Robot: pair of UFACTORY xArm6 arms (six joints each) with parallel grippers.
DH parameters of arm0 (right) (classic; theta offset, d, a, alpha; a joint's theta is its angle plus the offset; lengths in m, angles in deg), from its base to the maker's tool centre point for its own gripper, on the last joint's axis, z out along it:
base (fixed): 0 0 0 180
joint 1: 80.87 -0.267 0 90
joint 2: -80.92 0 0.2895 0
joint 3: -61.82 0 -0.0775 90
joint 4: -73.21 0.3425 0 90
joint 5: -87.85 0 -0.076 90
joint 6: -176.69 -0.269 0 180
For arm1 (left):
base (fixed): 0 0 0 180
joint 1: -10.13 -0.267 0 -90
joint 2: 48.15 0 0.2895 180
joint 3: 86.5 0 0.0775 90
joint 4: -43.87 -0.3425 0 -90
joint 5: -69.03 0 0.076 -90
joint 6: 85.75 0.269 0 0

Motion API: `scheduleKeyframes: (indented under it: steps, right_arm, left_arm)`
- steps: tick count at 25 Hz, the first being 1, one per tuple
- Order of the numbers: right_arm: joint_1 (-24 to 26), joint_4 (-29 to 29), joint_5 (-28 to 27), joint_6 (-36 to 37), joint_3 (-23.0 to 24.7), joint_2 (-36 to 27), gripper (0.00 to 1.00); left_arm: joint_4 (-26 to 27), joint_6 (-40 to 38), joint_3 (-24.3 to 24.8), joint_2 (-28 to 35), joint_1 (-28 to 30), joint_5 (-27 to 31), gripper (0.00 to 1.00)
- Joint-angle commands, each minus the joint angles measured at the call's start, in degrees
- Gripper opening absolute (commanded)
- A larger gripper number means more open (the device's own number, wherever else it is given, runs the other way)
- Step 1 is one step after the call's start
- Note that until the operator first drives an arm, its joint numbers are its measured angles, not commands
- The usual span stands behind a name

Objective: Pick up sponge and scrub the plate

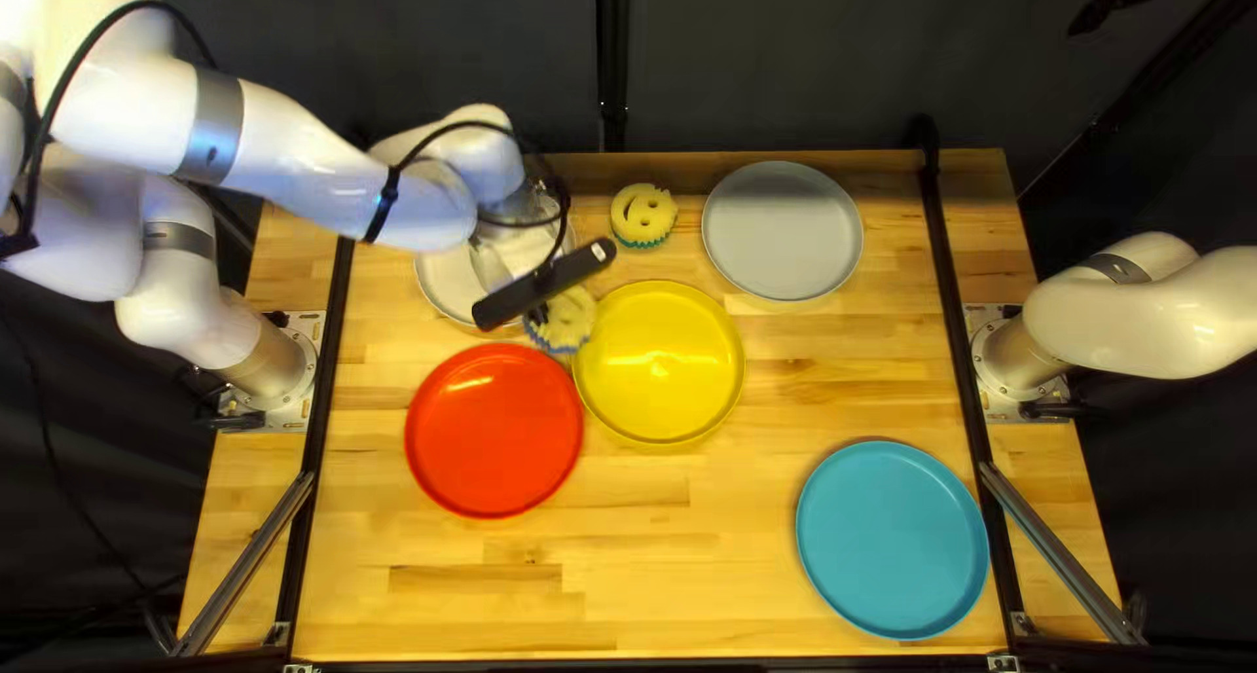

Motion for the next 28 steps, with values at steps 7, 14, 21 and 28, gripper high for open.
scheduleKeyframes:
  steps: [7, 14, 21, 28]
  right_arm:
    - [0.0, 0.0, 0.0, 0.0, 0.0, 0.0, 1.0]
    - [0.0, 0.0, 0.0, 0.0, 0.0, 0.0, 1.0]
    - [0.0, 0.0, 0.0, 0.0, 0.0, 0.0, 1.0]
    - [0.0, 0.0, 0.0, 0.0, 0.0, 0.0, 1.0]
  left_arm:
    - [-0.64, -1.9, -2.43, -1.83, 2.85, -1.43, 0.0]
    - [-2.68, -4.02, -4.29, -3.85, 3.98, -1.91, 0.0]
    - [-8.24, -12.46, -14.07, -14.86, 11.85, -4.87, 0.0]
    - [-12.71, -21.27, -19.74, -21.33, 18.22, -7.42, 0.0]
